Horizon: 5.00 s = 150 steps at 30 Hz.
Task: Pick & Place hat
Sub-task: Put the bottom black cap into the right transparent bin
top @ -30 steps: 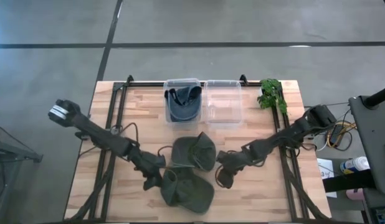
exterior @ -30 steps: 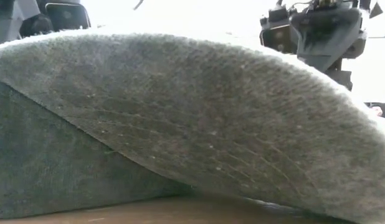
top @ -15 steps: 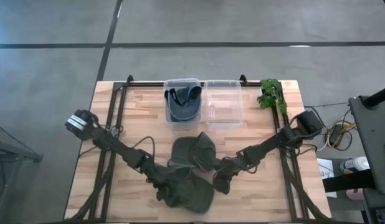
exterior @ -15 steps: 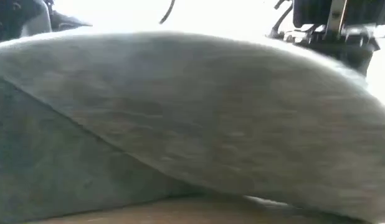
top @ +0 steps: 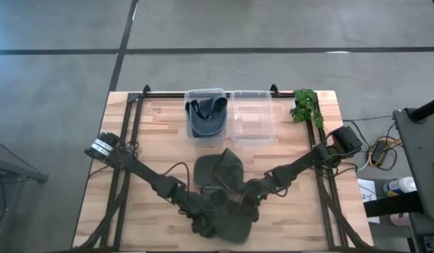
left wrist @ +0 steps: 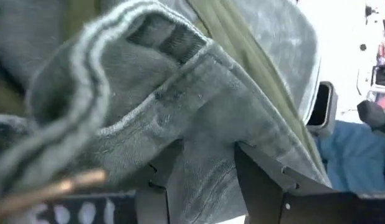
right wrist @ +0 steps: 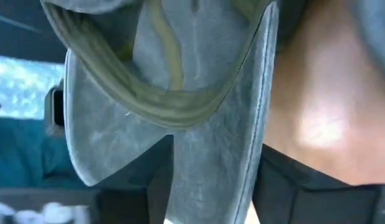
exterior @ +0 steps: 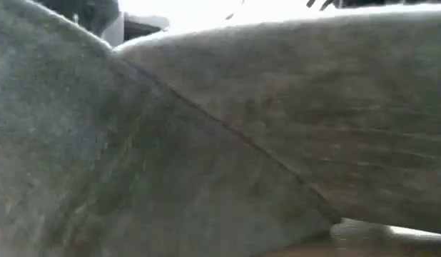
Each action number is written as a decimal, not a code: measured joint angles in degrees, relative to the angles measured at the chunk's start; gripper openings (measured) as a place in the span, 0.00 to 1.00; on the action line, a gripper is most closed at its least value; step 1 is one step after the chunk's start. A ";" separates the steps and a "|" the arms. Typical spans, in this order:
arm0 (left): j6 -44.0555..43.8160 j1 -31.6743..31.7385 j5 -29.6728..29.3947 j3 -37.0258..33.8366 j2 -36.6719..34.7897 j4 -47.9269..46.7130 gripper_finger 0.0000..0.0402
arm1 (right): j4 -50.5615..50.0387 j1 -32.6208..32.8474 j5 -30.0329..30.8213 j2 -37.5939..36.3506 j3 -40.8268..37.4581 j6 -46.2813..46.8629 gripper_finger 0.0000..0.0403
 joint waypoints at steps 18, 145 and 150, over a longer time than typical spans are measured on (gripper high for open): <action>-2.13 -0.96 -14.73 3.04 -17.72 -13.38 0.33 | -10.42 2.27 -5.90 -9.10 -0.20 -7.15 0.03; 14.52 8.50 -40.43 31.41 -17.38 -38.75 0.33 | -60.72 -47.19 6.63 -43.50 4.42 18.26 0.18; 21.19 8.50 -40.39 31.41 -17.38 -38.71 0.33 | -60.72 -47.17 8.49 -44.47 4.42 15.13 0.23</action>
